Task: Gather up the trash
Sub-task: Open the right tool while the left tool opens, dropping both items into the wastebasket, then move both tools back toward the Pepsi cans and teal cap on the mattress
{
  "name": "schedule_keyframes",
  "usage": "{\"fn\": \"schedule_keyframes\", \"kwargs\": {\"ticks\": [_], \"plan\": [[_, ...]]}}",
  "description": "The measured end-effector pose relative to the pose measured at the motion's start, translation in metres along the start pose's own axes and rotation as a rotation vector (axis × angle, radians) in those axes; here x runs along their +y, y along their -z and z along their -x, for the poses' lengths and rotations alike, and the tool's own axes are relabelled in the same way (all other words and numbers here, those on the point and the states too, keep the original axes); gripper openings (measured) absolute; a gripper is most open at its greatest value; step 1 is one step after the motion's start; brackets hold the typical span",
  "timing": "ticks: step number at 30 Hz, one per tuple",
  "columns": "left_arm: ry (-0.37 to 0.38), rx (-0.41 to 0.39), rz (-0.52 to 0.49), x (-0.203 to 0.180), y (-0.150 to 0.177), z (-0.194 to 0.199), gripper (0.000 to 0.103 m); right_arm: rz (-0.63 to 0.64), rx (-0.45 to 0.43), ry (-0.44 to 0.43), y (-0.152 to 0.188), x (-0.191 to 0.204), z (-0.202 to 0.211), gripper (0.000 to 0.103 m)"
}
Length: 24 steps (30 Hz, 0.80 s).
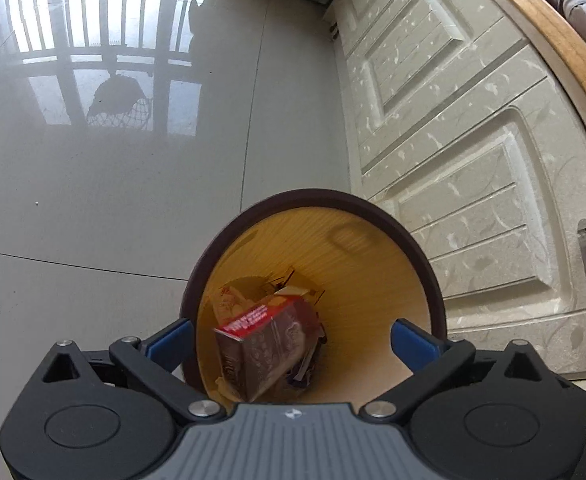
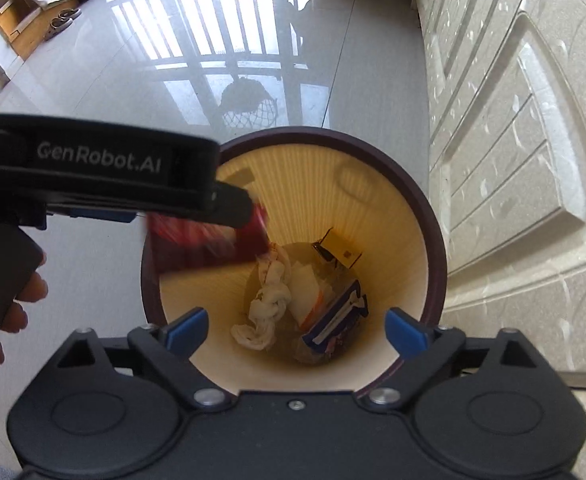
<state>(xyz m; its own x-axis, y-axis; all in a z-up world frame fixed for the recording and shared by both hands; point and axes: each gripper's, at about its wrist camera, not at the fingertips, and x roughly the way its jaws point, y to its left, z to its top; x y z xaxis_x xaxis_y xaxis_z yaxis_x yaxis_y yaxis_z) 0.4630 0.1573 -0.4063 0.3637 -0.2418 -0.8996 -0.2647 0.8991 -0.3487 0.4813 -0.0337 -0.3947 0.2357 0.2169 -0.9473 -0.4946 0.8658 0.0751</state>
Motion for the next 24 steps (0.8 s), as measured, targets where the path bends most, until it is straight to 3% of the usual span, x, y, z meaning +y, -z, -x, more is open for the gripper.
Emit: {"fn": "schedule_keyframes", "kwargs": {"ticks": [17, 24], "plan": [[-0.137, 0.012, -0.107, 0.002, 0.004, 0.018, 0.103, -0.024, -0.004, 0.012, 0.002, -0.001, 0.003, 0.103], [-0.141, -0.013, -0.14, -0.004, 0.003, 0.037, 0.103, -0.024, -0.029, 0.024, 0.0, 0.0, 0.019, 0.103]]}}
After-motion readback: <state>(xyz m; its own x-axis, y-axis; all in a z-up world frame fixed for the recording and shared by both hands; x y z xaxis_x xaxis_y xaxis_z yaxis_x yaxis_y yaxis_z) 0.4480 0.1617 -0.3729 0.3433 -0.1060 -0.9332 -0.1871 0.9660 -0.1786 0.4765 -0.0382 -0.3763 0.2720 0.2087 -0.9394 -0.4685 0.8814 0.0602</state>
